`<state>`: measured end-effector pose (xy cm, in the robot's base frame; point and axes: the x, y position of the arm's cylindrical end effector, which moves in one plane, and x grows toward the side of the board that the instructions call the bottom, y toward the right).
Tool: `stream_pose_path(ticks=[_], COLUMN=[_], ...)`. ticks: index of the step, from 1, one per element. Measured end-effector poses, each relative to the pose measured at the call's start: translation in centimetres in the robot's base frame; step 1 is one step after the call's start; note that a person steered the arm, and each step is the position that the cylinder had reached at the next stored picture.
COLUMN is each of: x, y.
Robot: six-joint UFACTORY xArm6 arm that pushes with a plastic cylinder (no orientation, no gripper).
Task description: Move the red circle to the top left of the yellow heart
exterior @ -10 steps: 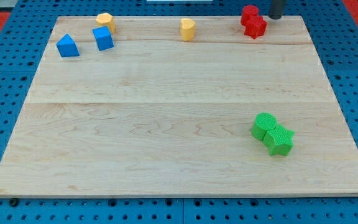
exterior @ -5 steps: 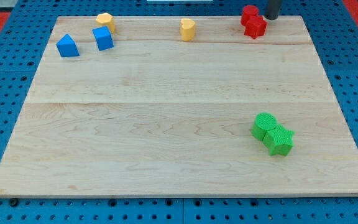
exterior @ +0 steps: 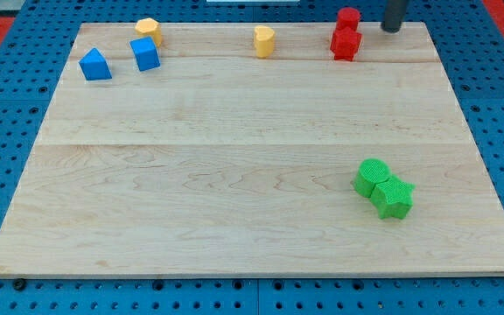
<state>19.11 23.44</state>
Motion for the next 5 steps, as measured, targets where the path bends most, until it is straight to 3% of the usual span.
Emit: stream_pose_path(ticks=[1, 3, 5], x=[0.0, 0.7, 6.0], y=[-0.2, -9.8, -11.6])
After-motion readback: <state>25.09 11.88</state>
